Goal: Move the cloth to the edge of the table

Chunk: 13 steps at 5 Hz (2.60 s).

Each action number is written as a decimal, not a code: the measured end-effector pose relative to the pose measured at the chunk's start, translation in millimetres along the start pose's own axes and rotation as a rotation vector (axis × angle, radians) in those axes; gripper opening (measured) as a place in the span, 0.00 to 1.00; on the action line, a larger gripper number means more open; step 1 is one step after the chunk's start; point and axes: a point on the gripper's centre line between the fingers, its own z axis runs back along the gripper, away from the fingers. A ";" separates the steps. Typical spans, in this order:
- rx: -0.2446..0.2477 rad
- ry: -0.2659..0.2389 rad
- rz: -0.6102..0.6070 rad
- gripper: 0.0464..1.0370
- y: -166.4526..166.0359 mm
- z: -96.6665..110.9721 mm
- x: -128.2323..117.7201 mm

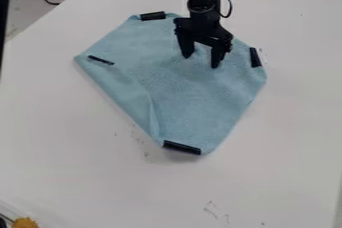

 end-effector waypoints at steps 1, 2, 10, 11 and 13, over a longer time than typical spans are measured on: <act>-0.006 0.005 -0.029 0.96 -10.0 -2.2 19.8; -0.005 0.012 -0.034 0.96 -13.1 -2.4 25.0; 0.053 0.105 0.249 0.96 0.5 121.0 -41.1; 0.032 0.109 0.293 0.96 2.0 127.7 -69.1; 0.062 0.058 0.465 0.96 -48.3 164.0 -148.3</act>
